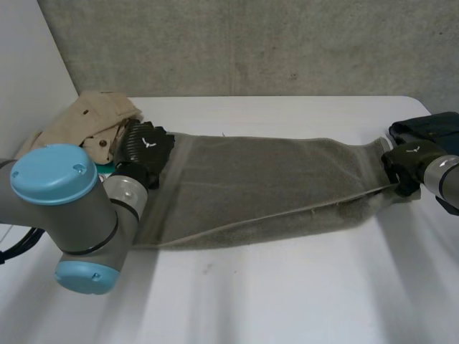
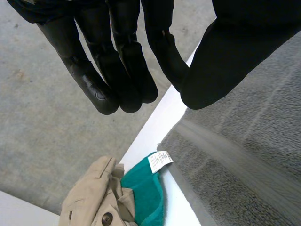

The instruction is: Fold the laundry.

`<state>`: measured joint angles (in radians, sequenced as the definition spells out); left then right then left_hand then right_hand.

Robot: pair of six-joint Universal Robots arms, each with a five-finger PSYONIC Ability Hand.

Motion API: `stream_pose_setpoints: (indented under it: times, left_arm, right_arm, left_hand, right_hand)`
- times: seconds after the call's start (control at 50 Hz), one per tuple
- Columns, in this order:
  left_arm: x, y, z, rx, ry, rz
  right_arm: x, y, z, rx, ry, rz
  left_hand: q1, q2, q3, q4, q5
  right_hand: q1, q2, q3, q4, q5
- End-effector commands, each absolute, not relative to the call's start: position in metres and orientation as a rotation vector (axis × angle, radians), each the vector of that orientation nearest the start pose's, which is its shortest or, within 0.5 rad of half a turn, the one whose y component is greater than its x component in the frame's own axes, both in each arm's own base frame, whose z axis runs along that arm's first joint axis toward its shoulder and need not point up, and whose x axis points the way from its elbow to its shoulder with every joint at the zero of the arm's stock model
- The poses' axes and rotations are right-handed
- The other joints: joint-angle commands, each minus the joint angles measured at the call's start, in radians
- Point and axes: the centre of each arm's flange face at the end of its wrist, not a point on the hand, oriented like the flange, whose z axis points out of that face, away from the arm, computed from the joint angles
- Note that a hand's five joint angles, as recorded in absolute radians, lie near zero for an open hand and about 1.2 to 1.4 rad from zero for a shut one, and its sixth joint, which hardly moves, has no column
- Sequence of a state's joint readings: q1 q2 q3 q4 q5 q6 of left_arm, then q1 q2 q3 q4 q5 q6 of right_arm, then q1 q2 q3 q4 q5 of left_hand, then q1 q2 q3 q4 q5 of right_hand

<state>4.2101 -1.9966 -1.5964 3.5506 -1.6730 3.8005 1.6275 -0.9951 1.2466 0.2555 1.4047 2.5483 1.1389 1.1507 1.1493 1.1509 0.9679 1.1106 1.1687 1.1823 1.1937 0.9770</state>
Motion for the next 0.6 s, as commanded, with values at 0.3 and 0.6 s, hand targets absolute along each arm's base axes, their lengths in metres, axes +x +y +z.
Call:
stream_pose_setpoints:
  times: [0.3,0.6]
  left_arm:
    - [-0.252,-0.242,0.201,1.079,2.346,-1.725]
    - [-0.239,-0.25,0.159,1.123,2.439,-1.524]
  right_arm:
    - [0.16,-0.378,0.174,-0.779,2.67,-1.664]
    - [0.155,-0.384,0.171,-0.751,2.721,-1.676]
  left_hand:
    - [-0.72,-0.732,-0.73,-0.732,-0.724]
    - [-0.591,-0.603,-0.601,-0.603,-0.594]
  right_hand:
    - [0.286,0.228,0.214,0.203,0.245]
    - [0.286,0.228,0.214,0.203,0.245]
